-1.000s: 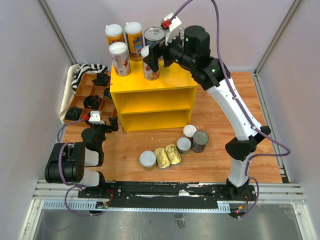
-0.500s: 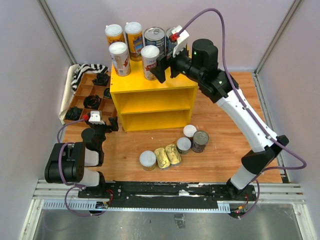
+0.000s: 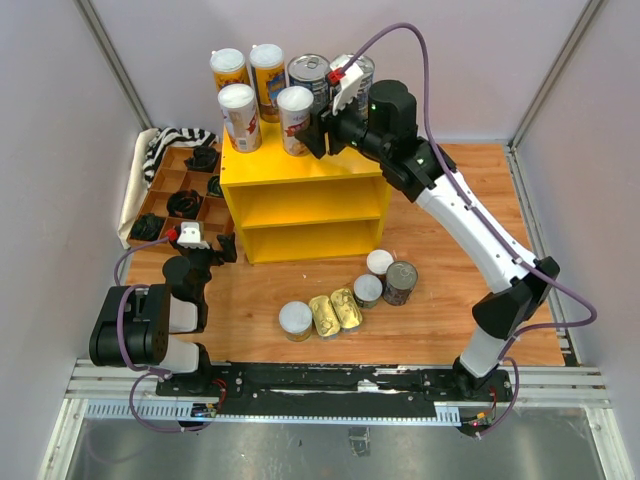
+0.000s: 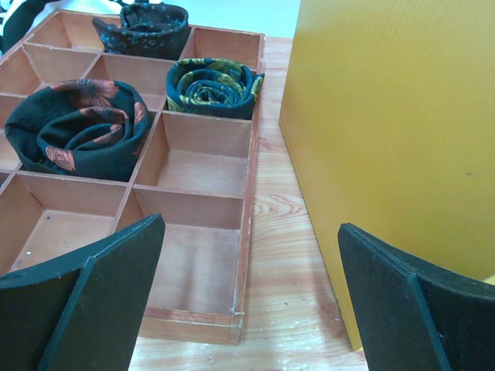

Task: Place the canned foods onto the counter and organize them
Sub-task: Place the canned food on the counter.

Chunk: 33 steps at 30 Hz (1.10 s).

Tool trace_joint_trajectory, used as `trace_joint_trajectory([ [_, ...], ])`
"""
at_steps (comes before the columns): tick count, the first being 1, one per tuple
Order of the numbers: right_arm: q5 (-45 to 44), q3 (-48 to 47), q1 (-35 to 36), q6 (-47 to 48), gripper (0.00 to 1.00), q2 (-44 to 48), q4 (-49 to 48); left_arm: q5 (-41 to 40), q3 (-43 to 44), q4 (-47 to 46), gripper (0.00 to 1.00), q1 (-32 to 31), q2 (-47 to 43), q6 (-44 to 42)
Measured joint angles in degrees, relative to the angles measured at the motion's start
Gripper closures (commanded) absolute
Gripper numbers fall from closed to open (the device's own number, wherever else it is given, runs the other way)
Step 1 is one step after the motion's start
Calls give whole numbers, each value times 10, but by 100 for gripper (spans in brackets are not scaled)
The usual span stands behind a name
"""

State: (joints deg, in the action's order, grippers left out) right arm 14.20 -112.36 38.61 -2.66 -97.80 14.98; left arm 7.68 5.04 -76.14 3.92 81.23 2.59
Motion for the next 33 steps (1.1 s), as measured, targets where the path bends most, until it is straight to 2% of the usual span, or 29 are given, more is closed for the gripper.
trace_joint_trajectory([
  [14, 7, -52, 4, -7, 51, -63, -32, 0, 0, 0, 0, 0, 0, 0],
  [33, 18, -61, 14, -14, 51, -88, -27, 0, 0, 0, 0, 0, 0, 0],
])
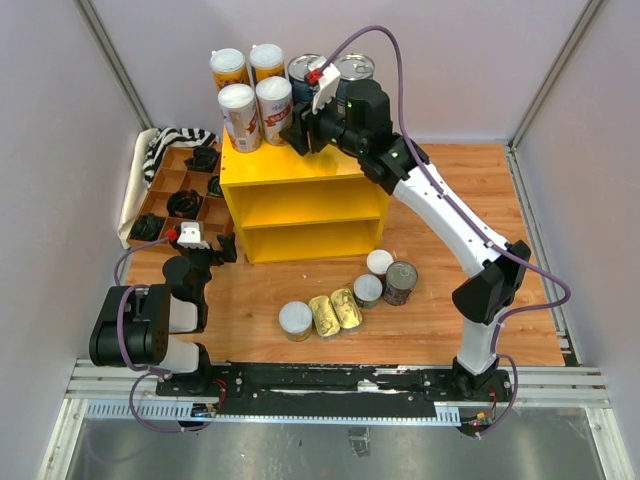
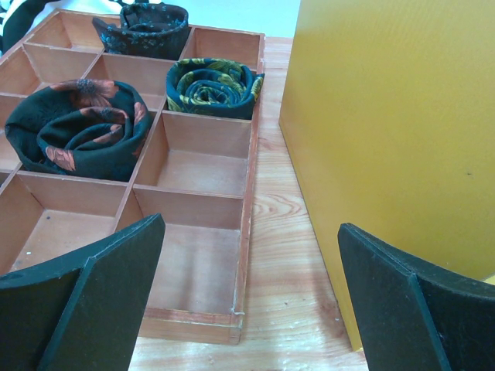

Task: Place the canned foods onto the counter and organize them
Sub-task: Place the canned food on the counter.

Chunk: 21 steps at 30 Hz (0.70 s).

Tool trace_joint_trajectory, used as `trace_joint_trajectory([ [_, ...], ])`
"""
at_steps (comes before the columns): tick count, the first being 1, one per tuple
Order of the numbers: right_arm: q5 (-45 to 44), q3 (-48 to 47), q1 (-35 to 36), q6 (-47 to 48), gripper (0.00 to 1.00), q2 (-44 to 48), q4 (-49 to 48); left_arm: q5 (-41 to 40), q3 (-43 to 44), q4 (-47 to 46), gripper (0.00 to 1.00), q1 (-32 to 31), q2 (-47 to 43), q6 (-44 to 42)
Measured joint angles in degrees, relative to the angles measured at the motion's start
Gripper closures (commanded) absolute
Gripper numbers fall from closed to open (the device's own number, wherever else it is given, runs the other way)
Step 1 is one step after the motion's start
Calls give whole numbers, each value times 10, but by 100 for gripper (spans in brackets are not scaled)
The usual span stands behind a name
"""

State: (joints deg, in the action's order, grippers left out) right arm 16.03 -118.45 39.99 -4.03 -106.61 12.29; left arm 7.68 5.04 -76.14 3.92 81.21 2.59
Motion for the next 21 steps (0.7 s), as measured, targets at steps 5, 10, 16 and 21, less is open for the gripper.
trace_joint_trajectory([
  [5, 5, 0, 0, -2, 48, -1, 0, 0, 0, 0, 0, 0, 0, 0],
  [10, 9, 2, 0, -3, 43, 2, 1, 0, 0, 0, 0, 0, 0, 0],
  [16, 9, 47, 0, -2, 29, 53, 8, 0, 0, 0, 0, 0, 0, 0],
  [21, 3, 130, -7, -5, 14, 144, 6, 0, 0, 0, 0, 0, 0, 0],
])
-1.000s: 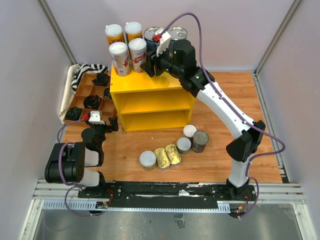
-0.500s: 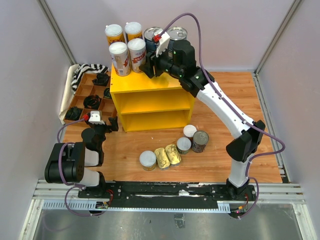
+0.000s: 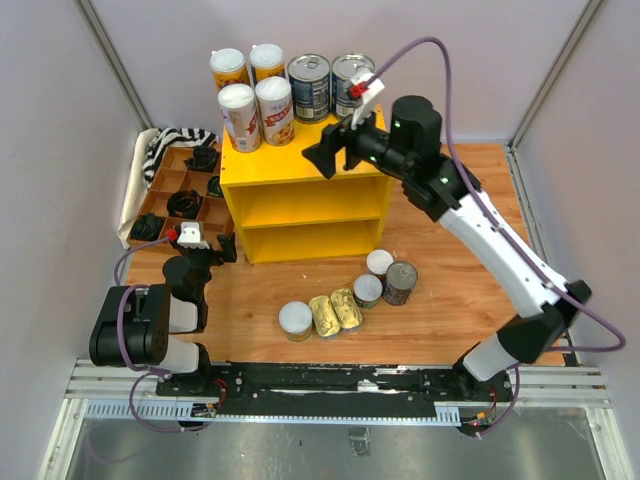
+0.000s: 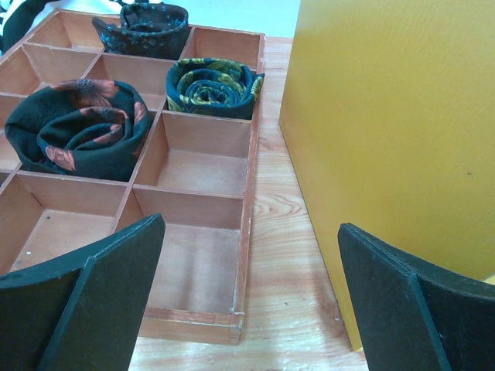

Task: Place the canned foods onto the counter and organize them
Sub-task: Place the canned food on the counter, then pick up the canned food from the center of the board.

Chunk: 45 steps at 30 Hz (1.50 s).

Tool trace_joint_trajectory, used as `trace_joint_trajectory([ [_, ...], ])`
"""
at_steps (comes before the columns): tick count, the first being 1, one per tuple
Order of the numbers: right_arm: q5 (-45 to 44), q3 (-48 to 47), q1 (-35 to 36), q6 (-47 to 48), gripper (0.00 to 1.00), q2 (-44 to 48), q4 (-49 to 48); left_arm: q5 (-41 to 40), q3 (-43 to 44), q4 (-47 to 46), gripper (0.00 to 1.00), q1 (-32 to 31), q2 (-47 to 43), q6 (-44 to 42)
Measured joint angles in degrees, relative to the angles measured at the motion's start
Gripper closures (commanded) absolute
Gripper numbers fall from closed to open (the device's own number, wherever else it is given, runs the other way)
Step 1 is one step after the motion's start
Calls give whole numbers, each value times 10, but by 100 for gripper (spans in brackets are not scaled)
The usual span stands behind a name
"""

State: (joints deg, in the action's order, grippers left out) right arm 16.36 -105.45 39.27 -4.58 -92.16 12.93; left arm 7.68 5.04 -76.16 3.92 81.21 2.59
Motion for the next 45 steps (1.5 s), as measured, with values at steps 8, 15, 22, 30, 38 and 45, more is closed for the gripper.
trace_joint_trajectory([
  [8, -74, 177, -43, -14, 2, 207, -7, 0, 0, 0, 0, 0, 0, 0],
  [15, -169, 349, -52, -47, 1, 362, 17, 0, 0, 0, 0, 0, 0, 0],
  [22, -239, 552, -52, -115, 1, 476, 56, 0, 0, 0, 0, 0, 0, 0],
  [30, -263, 663, -52, -197, 1, 516, 70, 0, 0, 0, 0, 0, 0, 0],
  [38, -250, 693, -52, -210, 1, 474, 51, 0, 0, 0, 0, 0, 0, 0],
  [45, -239, 713, -42, -217, 1, 421, 35, 0, 0, 0, 0, 0, 0, 0],
])
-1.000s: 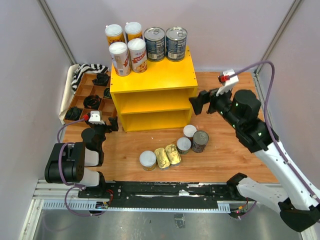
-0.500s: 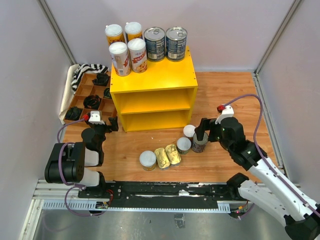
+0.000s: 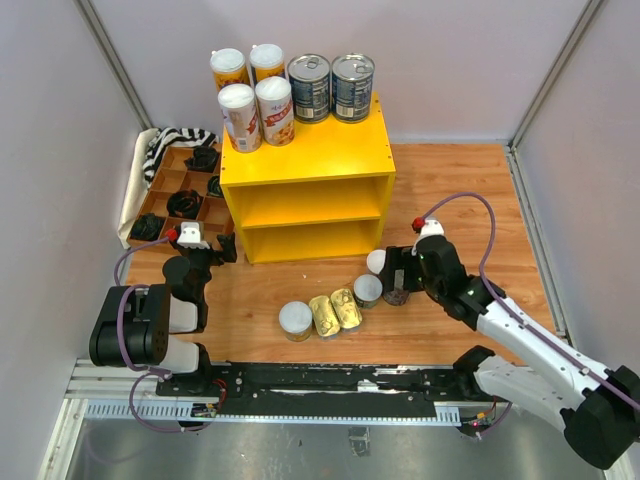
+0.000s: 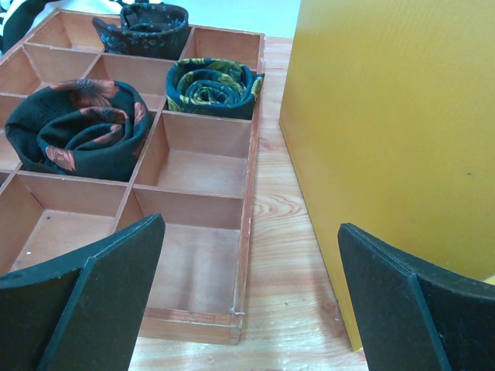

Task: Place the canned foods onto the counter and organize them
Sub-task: Pick up the canned food from the center of the board.

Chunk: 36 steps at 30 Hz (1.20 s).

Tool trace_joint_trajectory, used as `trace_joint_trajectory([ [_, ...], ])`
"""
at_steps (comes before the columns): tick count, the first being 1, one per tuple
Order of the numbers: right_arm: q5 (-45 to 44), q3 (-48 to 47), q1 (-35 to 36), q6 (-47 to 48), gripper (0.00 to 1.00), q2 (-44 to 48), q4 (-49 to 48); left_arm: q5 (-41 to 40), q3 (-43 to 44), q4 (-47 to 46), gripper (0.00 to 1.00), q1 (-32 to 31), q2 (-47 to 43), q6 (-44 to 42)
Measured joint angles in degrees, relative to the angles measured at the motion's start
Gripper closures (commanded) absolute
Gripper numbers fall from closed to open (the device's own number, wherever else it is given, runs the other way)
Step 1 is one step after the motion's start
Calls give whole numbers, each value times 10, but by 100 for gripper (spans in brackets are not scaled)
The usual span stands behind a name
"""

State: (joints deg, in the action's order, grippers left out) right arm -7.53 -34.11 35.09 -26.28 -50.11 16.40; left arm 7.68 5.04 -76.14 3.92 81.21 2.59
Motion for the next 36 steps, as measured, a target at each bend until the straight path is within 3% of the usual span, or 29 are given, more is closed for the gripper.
trace_joint_trajectory([
  [7, -17, 3, 9, -8, 0, -28, -3, 0, 0, 0, 0, 0, 0, 0],
  [15, -28, 9, 10, -11, 8, -65, -7, 0, 0, 0, 0, 0, 0, 0],
  [18, -31, 16, 10, -15, 21, -71, -11, 0, 0, 0, 0, 0, 0, 0],
  [24, -41, 20, 11, -18, 63, -67, -19, 0, 0, 0, 0, 0, 0, 0],
  [36, -76, -36, 40, 9, 90, -36, 105, 0, 0, 0, 0, 0, 0, 0],
])
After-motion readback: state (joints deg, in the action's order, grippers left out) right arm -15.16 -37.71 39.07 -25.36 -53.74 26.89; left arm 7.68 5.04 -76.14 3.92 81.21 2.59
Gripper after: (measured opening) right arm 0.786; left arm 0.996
